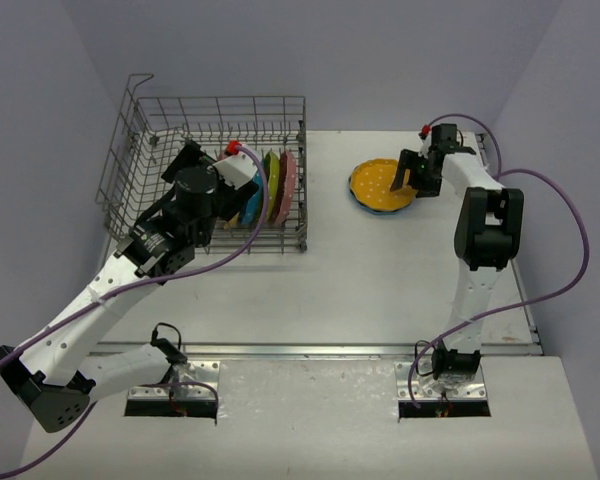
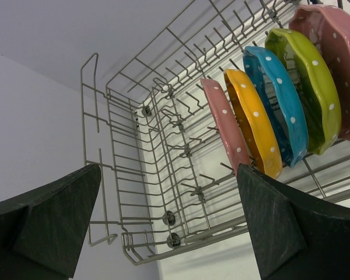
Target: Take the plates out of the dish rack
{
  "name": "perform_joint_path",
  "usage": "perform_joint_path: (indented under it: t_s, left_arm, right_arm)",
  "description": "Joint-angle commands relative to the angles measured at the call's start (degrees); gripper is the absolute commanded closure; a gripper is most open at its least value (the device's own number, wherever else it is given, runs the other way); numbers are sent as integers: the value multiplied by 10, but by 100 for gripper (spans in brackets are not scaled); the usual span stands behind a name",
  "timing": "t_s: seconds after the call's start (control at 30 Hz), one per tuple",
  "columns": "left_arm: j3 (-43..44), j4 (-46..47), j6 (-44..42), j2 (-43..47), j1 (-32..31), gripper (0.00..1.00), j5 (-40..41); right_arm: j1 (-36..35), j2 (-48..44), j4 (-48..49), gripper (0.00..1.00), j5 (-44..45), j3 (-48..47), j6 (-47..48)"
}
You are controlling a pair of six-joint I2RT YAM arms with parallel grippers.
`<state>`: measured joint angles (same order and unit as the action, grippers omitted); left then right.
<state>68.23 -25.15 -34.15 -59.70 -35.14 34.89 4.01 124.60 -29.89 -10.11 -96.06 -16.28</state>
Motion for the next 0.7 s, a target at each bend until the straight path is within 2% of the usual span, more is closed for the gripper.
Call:
perform_joint_path:
  t_s: [0.0, 0.67]
  left_arm:
    - [1, 19, 13, 6, 8, 0, 1]
    - [16, 1, 38, -3, 22, 0, -13]
  right_arm:
    - [2, 6, 8, 21, -35, -42, -25]
    - [-5, 36, -24, 21, -84, -84, -22]
